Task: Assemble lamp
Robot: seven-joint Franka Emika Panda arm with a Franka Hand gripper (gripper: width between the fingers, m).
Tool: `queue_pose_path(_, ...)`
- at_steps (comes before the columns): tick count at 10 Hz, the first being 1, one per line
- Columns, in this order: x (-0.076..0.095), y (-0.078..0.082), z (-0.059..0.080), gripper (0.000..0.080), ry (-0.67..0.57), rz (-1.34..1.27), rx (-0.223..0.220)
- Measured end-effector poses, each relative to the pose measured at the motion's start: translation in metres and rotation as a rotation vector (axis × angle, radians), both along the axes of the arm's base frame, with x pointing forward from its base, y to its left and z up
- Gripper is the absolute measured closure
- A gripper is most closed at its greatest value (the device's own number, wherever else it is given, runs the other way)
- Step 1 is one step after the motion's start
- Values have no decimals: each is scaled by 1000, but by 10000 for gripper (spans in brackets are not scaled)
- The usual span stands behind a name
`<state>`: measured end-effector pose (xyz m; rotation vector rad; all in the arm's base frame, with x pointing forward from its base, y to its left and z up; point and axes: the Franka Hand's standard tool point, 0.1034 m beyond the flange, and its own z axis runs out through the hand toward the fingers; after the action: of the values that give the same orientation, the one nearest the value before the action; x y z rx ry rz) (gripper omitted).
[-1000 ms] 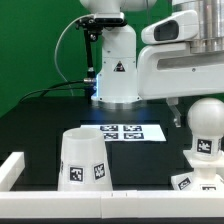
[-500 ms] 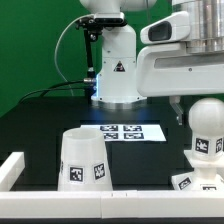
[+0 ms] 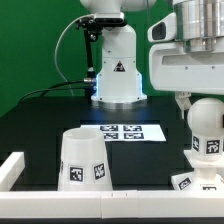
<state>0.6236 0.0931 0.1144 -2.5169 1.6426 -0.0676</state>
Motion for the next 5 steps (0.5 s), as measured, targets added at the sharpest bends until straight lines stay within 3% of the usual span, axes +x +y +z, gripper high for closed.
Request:
queue_pose_path(2,-1,1,0,223,7,-234,57)
queue_pose_path(5,-1,1,-2,168,12,-266,65)
